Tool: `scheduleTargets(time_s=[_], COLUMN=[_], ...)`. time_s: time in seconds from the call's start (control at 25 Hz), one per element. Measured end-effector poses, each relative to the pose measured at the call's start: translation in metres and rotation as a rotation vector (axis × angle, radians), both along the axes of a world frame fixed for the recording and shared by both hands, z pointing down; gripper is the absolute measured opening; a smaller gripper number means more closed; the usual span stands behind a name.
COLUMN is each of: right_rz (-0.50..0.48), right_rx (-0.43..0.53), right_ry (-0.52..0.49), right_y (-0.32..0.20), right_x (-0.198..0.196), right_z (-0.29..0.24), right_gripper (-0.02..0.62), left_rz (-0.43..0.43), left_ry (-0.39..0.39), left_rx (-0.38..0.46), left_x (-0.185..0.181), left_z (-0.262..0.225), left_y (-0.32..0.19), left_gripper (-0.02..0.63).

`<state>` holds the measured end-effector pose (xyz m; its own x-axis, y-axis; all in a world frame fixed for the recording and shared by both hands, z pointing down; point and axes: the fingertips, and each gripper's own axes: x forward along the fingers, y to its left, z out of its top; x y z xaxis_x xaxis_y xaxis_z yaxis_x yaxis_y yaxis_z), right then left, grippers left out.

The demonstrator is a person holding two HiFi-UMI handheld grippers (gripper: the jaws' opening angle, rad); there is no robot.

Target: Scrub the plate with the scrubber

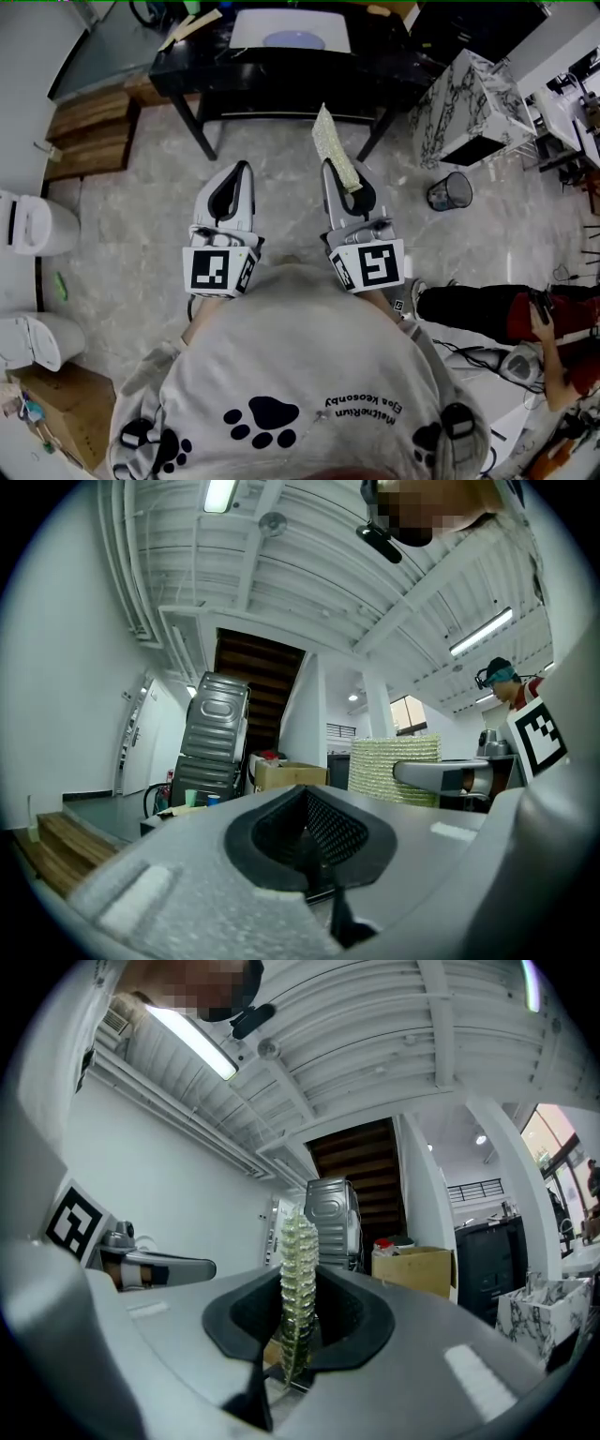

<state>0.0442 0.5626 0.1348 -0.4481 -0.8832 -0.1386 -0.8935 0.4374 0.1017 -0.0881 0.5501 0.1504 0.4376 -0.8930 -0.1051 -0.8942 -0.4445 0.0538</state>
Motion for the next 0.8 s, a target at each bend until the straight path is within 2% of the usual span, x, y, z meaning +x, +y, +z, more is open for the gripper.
scheduleTargets(time_s=[0.08, 0.28, 0.52, 0.8], right_rz=[-0.017, -0.033, -0.006, 0.017], right_rx=[0.004, -0.031, -0.065, -0.066], right_ry=[0.017, -0.035, 0.024, 0.024], right_y=[-0.009, -0.019, -0.037, -0.083], right_x=[0.002, 0.004, 0.017, 0.019], right_z=[0.000, -0.001, 0.021, 0.023], right_gripper=[0.074, 0.074, 0.074, 0.074], left_rz=[0.001, -0.002, 0.032, 0.050], left_ry=[0.000, -0.008, -0.010, -0.002], left_rx=[-0.004, -0.041, -0.073, -0.073], left_x=[0.005, 0.014, 0.024, 0.023], left_z=[0.000, 0.010, 0.025, 0.029], left_y=[-0.009, -0.024, -0.043, -0.094], left_gripper=[0.002, 0.002, 0.002, 0.002])
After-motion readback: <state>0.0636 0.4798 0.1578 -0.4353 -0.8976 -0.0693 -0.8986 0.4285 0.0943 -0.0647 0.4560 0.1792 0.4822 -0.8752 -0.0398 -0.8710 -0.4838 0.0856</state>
